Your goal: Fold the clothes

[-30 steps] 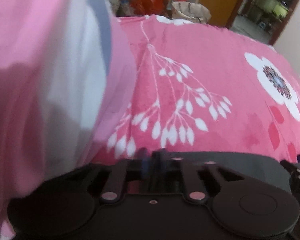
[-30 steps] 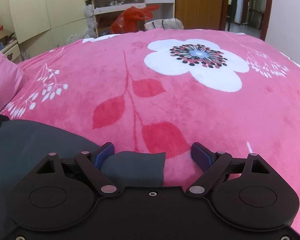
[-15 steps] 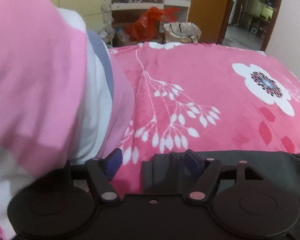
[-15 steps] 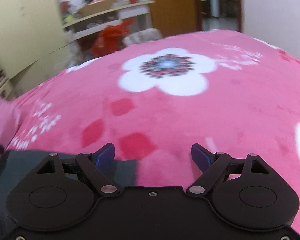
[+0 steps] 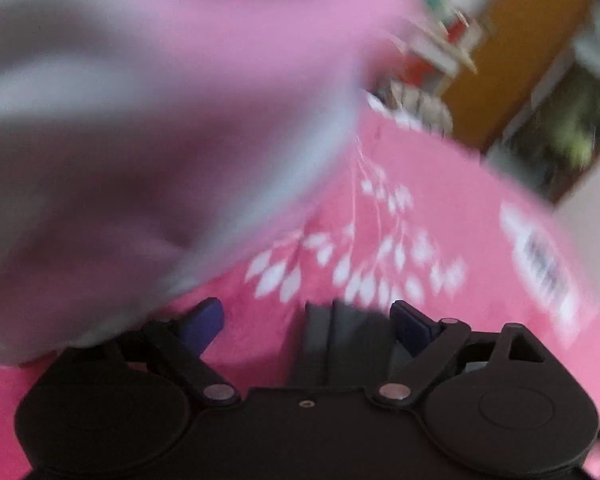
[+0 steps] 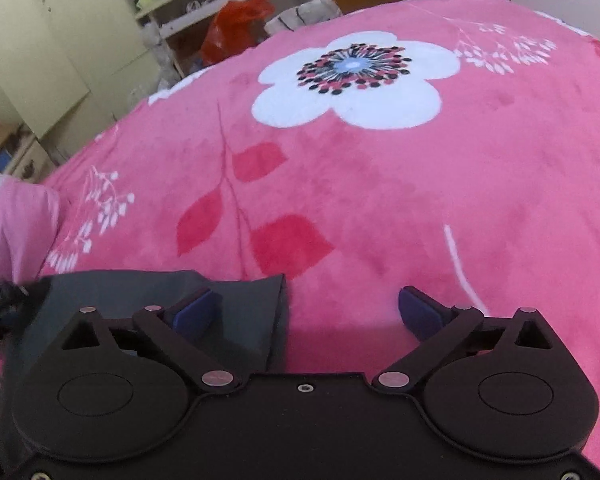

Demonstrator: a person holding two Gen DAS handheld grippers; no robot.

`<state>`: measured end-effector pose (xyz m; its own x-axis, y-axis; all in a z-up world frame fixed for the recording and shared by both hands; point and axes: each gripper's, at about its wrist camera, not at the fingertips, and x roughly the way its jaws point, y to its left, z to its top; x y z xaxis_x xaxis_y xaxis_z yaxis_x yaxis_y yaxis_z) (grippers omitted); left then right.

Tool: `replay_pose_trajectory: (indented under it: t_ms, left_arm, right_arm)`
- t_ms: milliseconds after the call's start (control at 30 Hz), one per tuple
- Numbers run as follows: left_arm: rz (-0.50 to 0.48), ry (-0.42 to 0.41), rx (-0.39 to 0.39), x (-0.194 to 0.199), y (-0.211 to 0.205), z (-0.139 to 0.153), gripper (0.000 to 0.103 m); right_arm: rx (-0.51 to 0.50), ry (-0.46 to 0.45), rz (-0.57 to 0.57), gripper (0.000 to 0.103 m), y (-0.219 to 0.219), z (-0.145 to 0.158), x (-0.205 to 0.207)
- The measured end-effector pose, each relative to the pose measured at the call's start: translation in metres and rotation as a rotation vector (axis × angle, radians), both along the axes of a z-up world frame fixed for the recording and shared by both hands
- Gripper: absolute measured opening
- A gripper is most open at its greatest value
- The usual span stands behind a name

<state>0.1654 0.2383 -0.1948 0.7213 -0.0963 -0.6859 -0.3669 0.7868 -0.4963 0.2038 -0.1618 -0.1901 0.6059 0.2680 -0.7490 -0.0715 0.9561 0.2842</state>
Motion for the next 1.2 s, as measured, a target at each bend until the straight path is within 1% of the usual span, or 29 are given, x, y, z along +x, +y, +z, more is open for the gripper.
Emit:
replay_pose_trajectory:
  t_ms: [33,67,133,167,200,233,267,300,333,367,400,433,467,500,533,600,667,700,733,767,833,967,1000,1033,1067,1100,1133,1167,1200]
  left_arm:
    - [0.017,0.001,-0.041,-0.002,0.006,-0.001,0.071]
    - [0.029,0.001,-0.071,-0.003,0.010,-0.001,0.066]
    - [0.009,-0.001,-0.091,-0.004,0.012,-0.002,0.049]
    - [-0.007,0.000,-0.115,-0.005,0.012,-0.003,0.045]
    - [-0.026,0.003,-0.154,-0.005,0.011,-0.007,0.044]
    - [-0.037,0.003,-0.173,-0.005,0.010,-0.009,0.044]
    - [-0.045,0.006,-0.186,-0.004,0.010,-0.010,0.041]
    - [-0.054,0.008,-0.200,-0.003,0.010,-0.012,0.029]
    - [-0.062,0.011,-0.214,-0.003,0.011,-0.013,0.012]
    - [-0.069,0.012,-0.232,-0.002,0.011,-0.015,0.011]
    - [-0.072,0.012,-0.262,-0.003,0.011,-0.017,0.011]
    - [-0.075,0.010,-0.285,-0.004,0.011,-0.019,0.010]
    - [-0.080,0.008,-0.287,-0.004,0.010,-0.019,0.009]
    - [-0.079,0.005,-0.274,-0.005,0.010,-0.017,0.007]
    - [-0.072,-0.006,-0.253,-0.008,0.009,-0.014,0.006]
    - [-0.063,-0.023,-0.214,-0.013,0.007,-0.008,0.002]
    - [-0.062,-0.040,-0.158,-0.019,0.006,0.000,0.002]
    - [-0.054,-0.043,-0.132,-0.022,0.006,0.003,0.002]
    - [-0.034,-0.035,-0.118,-0.025,0.007,0.002,0.002]
    - [-0.037,-0.024,-0.123,-0.024,0.008,0.000,0.002]
    - [-0.025,0.013,-0.172,-0.023,0.011,-0.010,0.002]
    - [0.020,-0.006,-0.197,-0.029,0.013,-0.008,0.004]
    - [0.035,-0.016,-0.220,-0.031,0.015,-0.008,0.015]
    - [0.065,-0.040,-0.281,-0.034,0.021,-0.011,0.051]
    - [0.086,-0.063,-0.347,-0.034,0.029,-0.016,0.067]
    - [0.108,-0.080,-0.405,-0.034,0.037,-0.021,0.073]
    - [0.126,-0.083,-0.431,-0.032,0.040,-0.022,0.073]
    - [0.120,-0.077,-0.423,-0.028,0.040,-0.022,0.072]
    - [0.095,-0.070,-0.405,-0.020,0.037,-0.021,0.072]
  right_arm:
    - [-0.003,-0.004,-0.002,0.093,0.004,0.000,-0.002]
    - [-0.011,-0.007,0.004,0.089,0.009,0.001,-0.003]
    - [-0.016,-0.006,0.043,0.083,0.019,0.002,-0.008]
    - [0.001,0.004,0.075,0.083,0.024,0.000,-0.010]
    - [-0.003,0.006,0.086,0.083,0.027,0.000,-0.011]
    - [-0.019,0.004,0.089,0.081,0.030,-0.001,-0.012]
    - [-0.028,0.003,0.085,0.077,0.031,-0.001,-0.011]
    - [-0.018,0.003,0.070,0.074,0.028,-0.001,-0.010]
    - [-0.001,0.002,0.051,0.065,0.024,-0.001,-0.010]
    - [0.015,0.001,0.033,0.052,0.020,0.000,-0.010]
    - [0.032,0.000,0.016,0.048,0.015,0.000,-0.010]
    - [0.053,0.001,0.006,0.037,0.011,-0.001,-0.010]
    - [0.077,0.004,-0.002,0.026,0.007,-0.002,-0.009]
    - [0.101,0.007,-0.009,0.021,0.003,-0.002,-0.009]
    - [0.124,0.009,-0.012,0.011,0.001,-0.003,-0.009]
    - [0.134,0.000,-0.018,0.007,-0.001,-0.003,-0.009]
    - [0.140,-0.028,-0.043,0.003,-0.004,0.000,-0.011]
    - [0.138,-0.036,-0.047,0.003,-0.006,0.001,-0.011]
    - [0.124,-0.041,-0.054,0.000,-0.009,0.001,-0.010]
    - [0.105,-0.043,-0.062,0.000,-0.011,0.001,-0.008]
    - [0.143,-0.020,-0.107,0.000,-0.022,-0.004,-0.006]
    - [0.141,-0.008,-0.088,0.001,-0.023,-0.004,-0.005]
    - [0.140,-0.007,-0.080,0.004,-0.022,-0.003,-0.004]
    - [0.145,-0.003,-0.070,0.007,-0.021,-0.003,-0.004]
    - [0.152,0.002,-0.058,0.017,-0.019,-0.003,-0.003]
    - [0.167,0.005,-0.044,0.024,-0.018,-0.004,-0.002]
    - [0.185,0.009,-0.036,0.034,-0.018,-0.005,-0.001]
    - [0.207,0.013,-0.024,0.044,-0.019,-0.005,0.000]
    - [0.229,0.017,-0.010,0.049,-0.019,-0.005,0.002]
